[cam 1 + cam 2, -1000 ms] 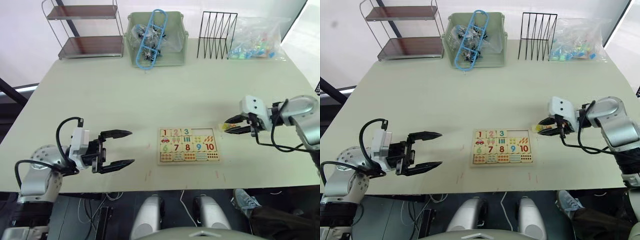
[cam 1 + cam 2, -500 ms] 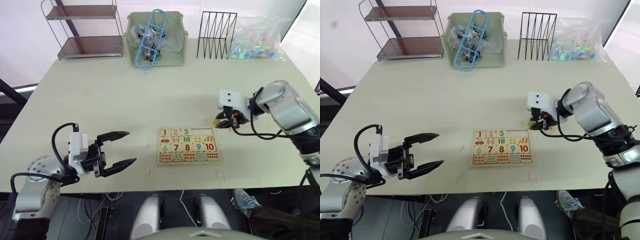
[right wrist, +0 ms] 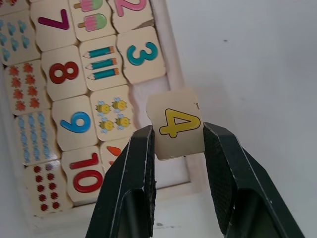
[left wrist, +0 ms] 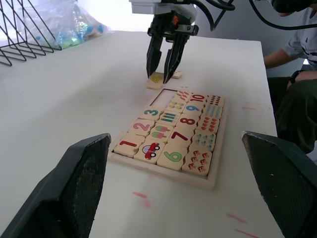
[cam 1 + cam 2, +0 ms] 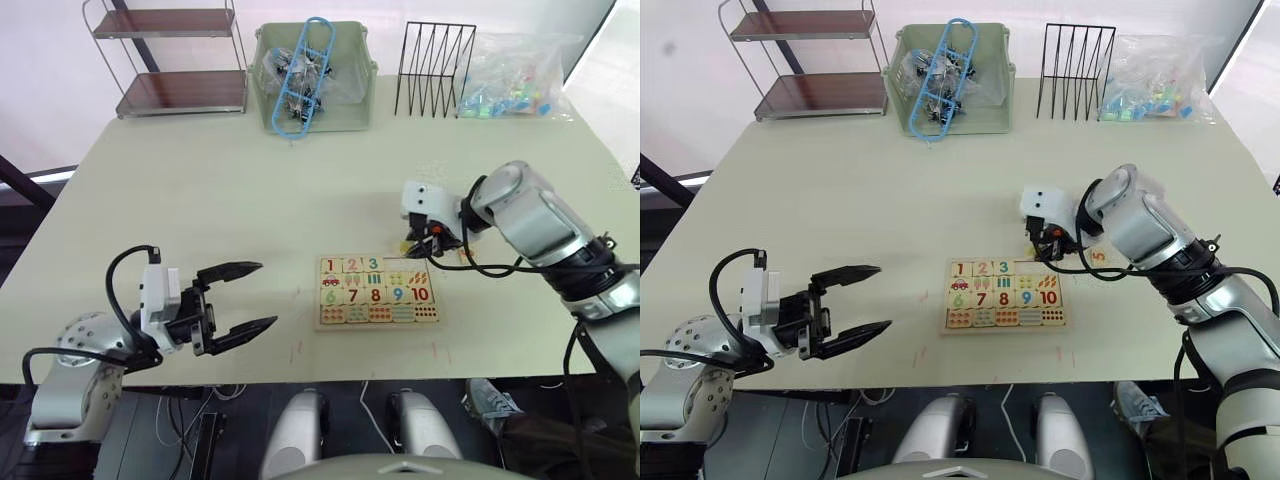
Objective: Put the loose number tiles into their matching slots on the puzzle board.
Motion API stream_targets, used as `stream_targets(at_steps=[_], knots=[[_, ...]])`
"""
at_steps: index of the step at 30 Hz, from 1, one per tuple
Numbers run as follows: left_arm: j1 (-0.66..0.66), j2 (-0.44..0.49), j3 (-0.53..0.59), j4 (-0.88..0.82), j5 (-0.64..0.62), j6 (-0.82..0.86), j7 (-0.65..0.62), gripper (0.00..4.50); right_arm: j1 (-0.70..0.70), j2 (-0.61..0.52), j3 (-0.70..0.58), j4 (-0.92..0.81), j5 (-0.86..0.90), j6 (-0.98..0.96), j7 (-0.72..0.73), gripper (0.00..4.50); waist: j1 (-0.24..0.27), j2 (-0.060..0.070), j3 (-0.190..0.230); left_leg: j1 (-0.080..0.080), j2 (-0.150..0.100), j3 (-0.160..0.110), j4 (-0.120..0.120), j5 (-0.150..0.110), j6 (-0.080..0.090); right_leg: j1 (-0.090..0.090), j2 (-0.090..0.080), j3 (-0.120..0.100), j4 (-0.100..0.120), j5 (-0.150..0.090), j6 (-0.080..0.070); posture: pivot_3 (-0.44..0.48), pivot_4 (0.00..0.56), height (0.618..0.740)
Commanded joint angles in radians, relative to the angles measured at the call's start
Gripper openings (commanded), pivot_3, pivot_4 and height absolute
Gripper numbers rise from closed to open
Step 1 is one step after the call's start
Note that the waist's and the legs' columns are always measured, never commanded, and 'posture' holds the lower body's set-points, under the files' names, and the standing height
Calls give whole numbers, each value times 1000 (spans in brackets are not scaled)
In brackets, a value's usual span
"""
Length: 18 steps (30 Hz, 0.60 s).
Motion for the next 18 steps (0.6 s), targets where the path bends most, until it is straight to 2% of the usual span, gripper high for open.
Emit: stream_targets(at_steps=[1, 18], knots=[[-6, 7, 15, -20, -1, 4, -5, 4500, -16, 9, 1, -47, 3, 29, -16, 880, 0, 0, 0, 0, 0, 0, 0, 0, 0, 0, 0, 0, 0, 0, 0, 0, 150, 740], [-32, 12, 16, -18, 1, 25, -17, 4500, 21, 22, 45, -49, 3, 27, -57, 880, -1, 0, 0, 0, 0, 0, 0, 0, 0, 0, 0, 0, 0, 0, 0, 0, 150, 740]])
